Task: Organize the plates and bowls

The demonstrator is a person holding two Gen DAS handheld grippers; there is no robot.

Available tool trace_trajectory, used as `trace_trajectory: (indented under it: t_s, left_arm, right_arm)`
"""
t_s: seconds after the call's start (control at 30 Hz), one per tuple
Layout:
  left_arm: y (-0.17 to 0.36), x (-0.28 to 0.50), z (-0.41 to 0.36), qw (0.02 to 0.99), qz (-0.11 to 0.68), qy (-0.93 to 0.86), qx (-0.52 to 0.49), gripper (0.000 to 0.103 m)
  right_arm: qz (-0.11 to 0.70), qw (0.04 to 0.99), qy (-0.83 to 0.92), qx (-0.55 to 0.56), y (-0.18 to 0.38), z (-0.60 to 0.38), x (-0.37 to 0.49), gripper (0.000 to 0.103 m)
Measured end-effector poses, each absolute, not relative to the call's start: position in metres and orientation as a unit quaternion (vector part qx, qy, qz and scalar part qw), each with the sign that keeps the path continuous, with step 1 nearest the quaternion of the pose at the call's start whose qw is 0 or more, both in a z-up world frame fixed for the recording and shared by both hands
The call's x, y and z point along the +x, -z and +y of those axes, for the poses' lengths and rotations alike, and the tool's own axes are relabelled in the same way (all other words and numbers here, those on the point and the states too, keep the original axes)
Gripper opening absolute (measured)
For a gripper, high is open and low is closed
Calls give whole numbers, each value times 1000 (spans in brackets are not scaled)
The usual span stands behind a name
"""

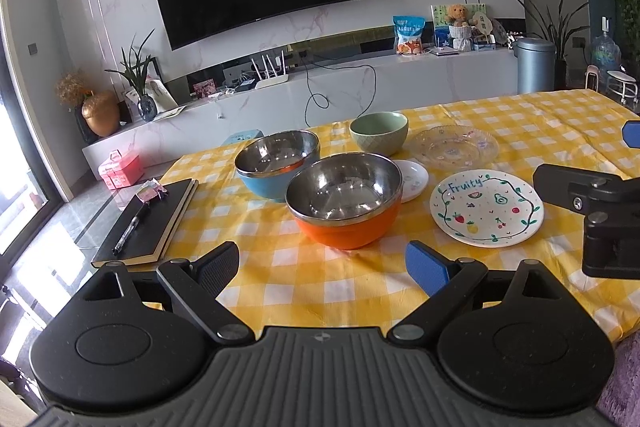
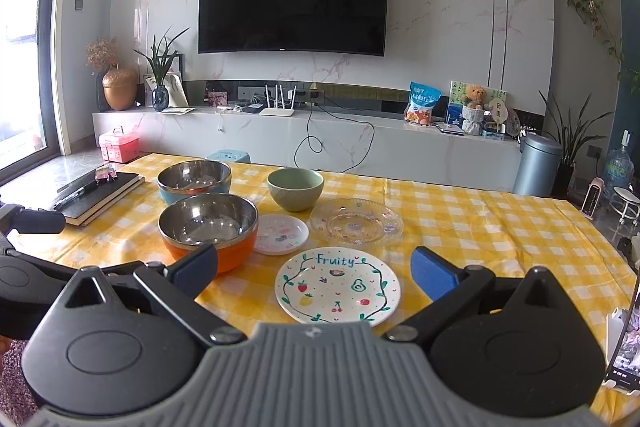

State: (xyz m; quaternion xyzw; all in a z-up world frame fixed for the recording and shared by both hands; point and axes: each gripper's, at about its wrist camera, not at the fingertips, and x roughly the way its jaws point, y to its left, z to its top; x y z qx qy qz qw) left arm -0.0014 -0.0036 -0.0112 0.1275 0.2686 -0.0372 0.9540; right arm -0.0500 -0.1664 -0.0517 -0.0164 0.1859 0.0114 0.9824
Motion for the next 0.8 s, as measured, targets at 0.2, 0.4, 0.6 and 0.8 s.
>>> trace_trajectory:
  t_s: [0.2, 0.4, 0.6, 0.8]
  left_arm:
    - [10, -1, -3, 954, 270, 39, 128, 103]
    - [11, -1, -4, 953, 271, 40, 128, 103]
    - [11, 0, -4, 952, 274, 42, 129, 103]
    - [11, 0, -4, 952, 275, 42, 129, 103]
  right_arm:
    - [187, 982, -11, -16, 52, -166, -49, 101]
    - [188, 982, -11, -16, 52, -166, -49, 101]
    - [188, 982, -12, -16, 53, -166, -49, 101]
    - [190, 982, -11, -15, 55, -166, -49, 101]
